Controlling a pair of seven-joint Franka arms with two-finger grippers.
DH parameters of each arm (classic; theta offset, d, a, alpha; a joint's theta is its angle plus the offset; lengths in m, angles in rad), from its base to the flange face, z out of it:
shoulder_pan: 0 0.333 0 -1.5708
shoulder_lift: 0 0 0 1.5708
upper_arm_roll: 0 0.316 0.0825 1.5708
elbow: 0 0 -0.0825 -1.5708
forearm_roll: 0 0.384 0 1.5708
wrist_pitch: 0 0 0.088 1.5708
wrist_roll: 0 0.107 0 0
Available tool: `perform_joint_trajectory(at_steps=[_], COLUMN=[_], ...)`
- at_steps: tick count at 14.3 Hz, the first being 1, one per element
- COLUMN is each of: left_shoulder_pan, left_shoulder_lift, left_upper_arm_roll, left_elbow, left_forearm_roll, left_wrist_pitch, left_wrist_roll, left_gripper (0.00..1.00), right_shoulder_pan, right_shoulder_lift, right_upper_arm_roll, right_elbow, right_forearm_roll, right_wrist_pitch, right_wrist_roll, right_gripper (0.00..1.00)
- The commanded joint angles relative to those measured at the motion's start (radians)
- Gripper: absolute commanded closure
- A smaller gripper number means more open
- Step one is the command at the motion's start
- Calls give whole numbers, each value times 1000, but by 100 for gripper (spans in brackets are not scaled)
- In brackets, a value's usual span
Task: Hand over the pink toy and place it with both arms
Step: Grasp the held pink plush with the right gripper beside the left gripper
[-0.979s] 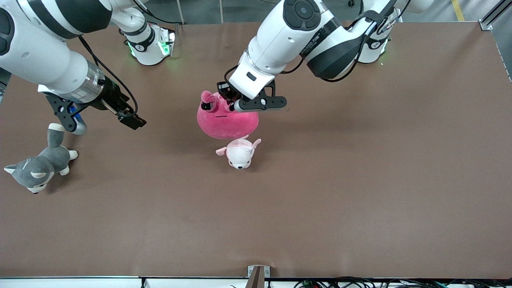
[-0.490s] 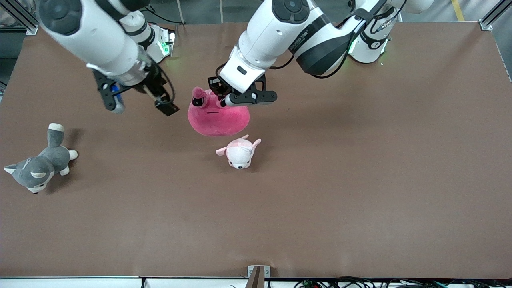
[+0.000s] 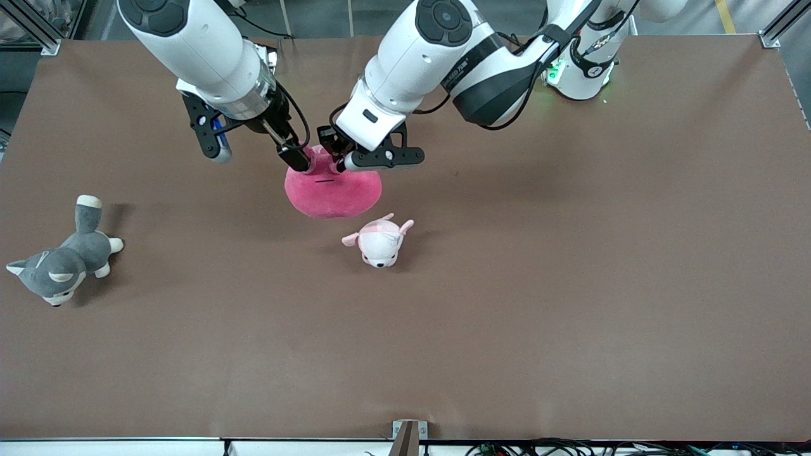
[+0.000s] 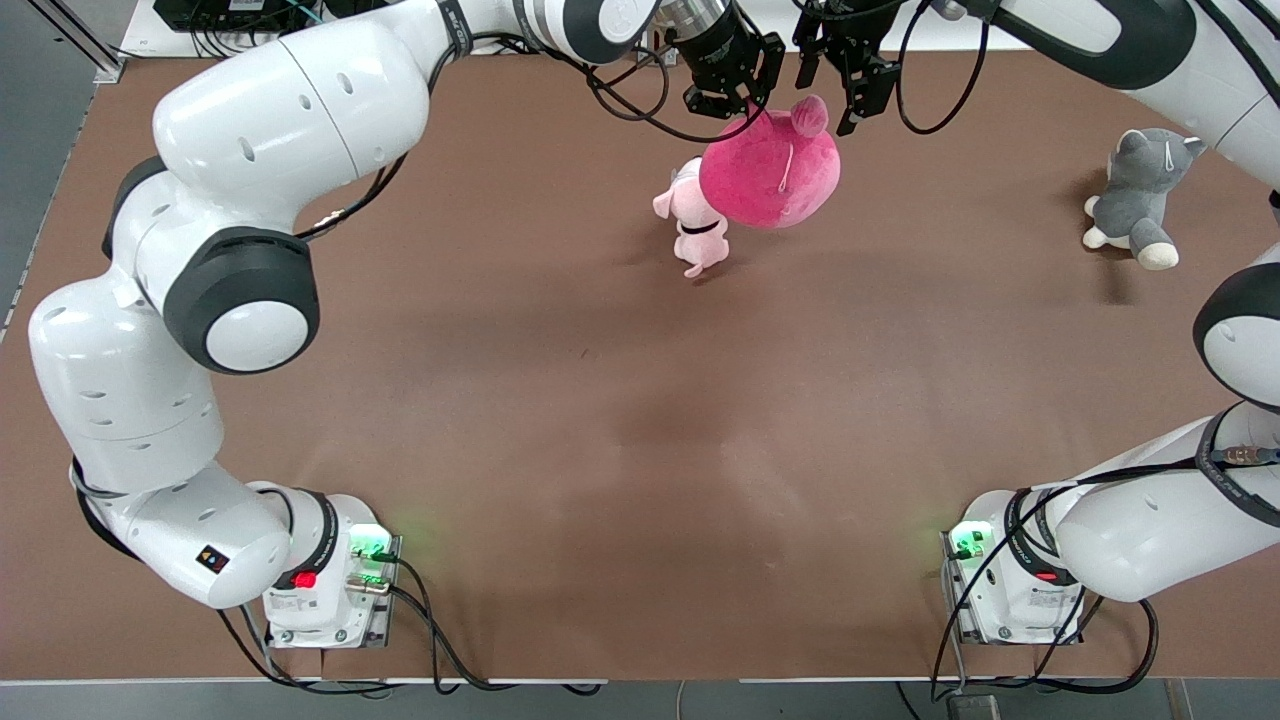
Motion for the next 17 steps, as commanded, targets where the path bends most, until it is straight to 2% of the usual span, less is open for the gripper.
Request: perform_joint_trajectory(at_steps=[1, 5, 9, 15, 17], left_shoulder_pan=[-15, -18, -18, -18, -18], left_shoulder_lift=[9, 9, 8, 8, 8], left_upper_arm_roll=[14, 15, 14, 17, 18], left_elbow=[24, 24, 24, 24, 24], left_forearm_roll=[-17, -15, -15, -15, -15], left_wrist_pitch=[13, 14, 14, 14, 16], left_wrist_roll=[-10, -10, -10, -10, -10], left_gripper=[98, 98, 98, 98, 98], right_shoulder_pan=[13, 33, 26, 19, 19], right_shoulder_lift=[-17, -17, -14, -15, -15], right_upper_arm_roll=[-10, -10, -10, -16, -14], right_elbow=[-47, -92, -93, -95, -95], right_forearm_roll=[5, 4, 4, 4, 4], right_wrist_pitch=[47, 107, 110, 102, 101], right_wrist_roll=[16, 17, 16, 2, -3], right_gripper=[2, 2, 10, 12, 24])
